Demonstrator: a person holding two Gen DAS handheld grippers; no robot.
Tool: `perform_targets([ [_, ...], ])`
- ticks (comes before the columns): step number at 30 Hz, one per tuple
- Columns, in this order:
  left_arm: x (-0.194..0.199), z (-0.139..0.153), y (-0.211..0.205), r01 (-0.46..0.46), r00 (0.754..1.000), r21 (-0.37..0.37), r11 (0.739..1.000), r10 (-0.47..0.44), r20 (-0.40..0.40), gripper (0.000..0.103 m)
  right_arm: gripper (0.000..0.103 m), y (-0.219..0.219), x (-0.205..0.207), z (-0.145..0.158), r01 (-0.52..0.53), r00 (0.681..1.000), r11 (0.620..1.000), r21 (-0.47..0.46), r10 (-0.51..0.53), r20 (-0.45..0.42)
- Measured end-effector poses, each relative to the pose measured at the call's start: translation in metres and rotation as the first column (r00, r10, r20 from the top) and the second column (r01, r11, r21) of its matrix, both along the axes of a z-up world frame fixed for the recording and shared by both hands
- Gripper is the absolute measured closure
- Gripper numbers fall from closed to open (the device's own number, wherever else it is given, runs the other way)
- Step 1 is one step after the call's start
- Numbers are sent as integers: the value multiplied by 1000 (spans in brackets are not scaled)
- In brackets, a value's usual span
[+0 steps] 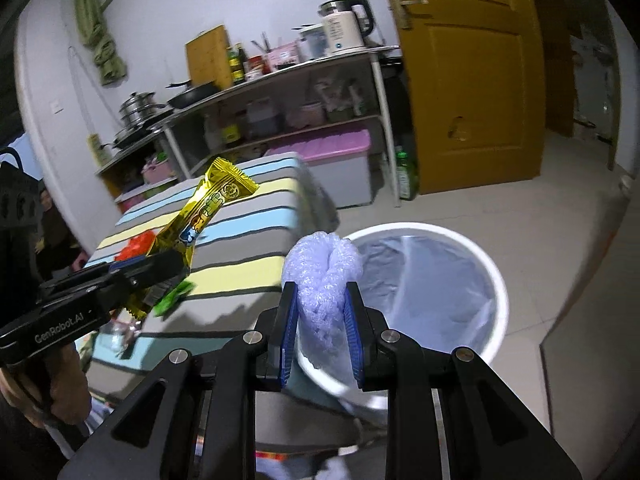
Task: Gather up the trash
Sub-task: 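Carry the gold wrapper and white mesh sleeve with both grippers over the white bin, then open both grippers to drop the wrapper and mesh sleeve into the bin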
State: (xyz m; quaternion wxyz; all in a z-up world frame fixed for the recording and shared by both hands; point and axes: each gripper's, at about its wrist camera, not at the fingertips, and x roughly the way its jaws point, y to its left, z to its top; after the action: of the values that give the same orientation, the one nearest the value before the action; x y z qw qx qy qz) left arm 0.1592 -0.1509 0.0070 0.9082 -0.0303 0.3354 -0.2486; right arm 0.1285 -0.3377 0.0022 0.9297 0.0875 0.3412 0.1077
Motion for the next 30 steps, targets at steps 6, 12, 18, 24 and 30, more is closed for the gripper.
perform_targets([
  [6, 21, -10, -33, 48, 999, -15, 999, -48, -24, 89, 78, -22, 11, -9, 49, 999, 999, -2, -49, -19],
  [12, 40, -24, -52, 78, 995, -23, 997, -79, -56, 78, 74, -30, 21, -19, 71, 996, 997, -9, -71, -49],
  [18, 45, -31, -49, 65, 996, -25, 998, -67, -64, 71, 61, -34, 28, -26, 89, 994, 996, -4, -89, -60],
  [24, 40, -25, -37, 45, 998, -52, 998, -47, -49, 71, 60, -34, 26, -26, 84, 996, 996, -10, -85, -42],
  [30, 23, -14, -18, 12, 1000, -64, 998, -13, -10, 71, 60, -28, 19, -18, 79, 997, 997, -9, -79, -14],
])
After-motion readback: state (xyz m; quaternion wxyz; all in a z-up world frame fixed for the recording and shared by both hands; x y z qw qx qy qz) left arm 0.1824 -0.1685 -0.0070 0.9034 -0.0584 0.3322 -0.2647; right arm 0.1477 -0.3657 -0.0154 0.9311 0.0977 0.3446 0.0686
